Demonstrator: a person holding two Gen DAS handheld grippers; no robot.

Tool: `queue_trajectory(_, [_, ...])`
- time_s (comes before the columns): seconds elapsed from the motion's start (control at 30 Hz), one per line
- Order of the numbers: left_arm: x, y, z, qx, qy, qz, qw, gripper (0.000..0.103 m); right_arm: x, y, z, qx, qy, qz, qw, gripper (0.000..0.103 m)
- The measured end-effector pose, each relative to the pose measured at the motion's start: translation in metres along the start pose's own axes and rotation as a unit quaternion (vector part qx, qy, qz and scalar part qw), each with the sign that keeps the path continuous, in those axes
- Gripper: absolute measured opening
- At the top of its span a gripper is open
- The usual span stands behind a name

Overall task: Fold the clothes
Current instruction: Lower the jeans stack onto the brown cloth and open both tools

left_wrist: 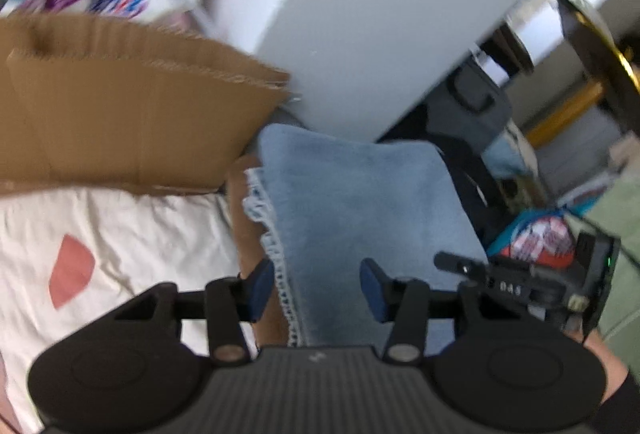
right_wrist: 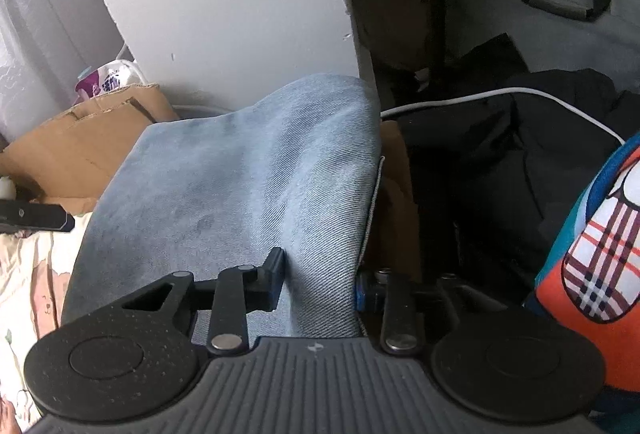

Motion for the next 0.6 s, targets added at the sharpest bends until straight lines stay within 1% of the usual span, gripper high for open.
queue_trajectory(0.13, [-0.020,-0.008,0.009,0.002,-0.030,-0.003,0.9995,0.045,0.000,0.001,0.000,0.000,0.004,0.000,1.000,0.034])
queue_trajectory(0.3, [-0.037,-0.036,0.017,0.016,-0.049,0.012,0.9986,0.045,-0.002,0.000,0.000,-0.003,-0.011,0.006,1.000,0.036])
queue_trajectory(0.37, [-0.040,-0.049,0.014,0.018,-0.063,0.030,0.9974,0.044,-0.003,-0.001,-0.001,-0.003,-0.011,0.006,1.000,0.036])
queue_trajectory(0.47, [-0.035,-0.065,0.004,0.030,-0.077,0.058,0.9949,0.043,-0.005,0.001,-0.001,-0.001,-0.008,0.001,1.000,0.038])
queue_trajectory(0.6, [-0.030,-0.073,-0.005,0.039,-0.088,0.093,0.9911,0.043,-0.007,0.008,0.000,-0.001,0.014,-0.024,1.000,0.042])
Point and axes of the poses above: each gripper's, at about its wrist camera, not at the fingertips, and y roughly against the way its jaws point, x to its left, z to its top, the point moved 5 cm from there along -y, roughly the way its jaws point, and after that the axes turned 3 degrees about z, right-handed, at the moved point
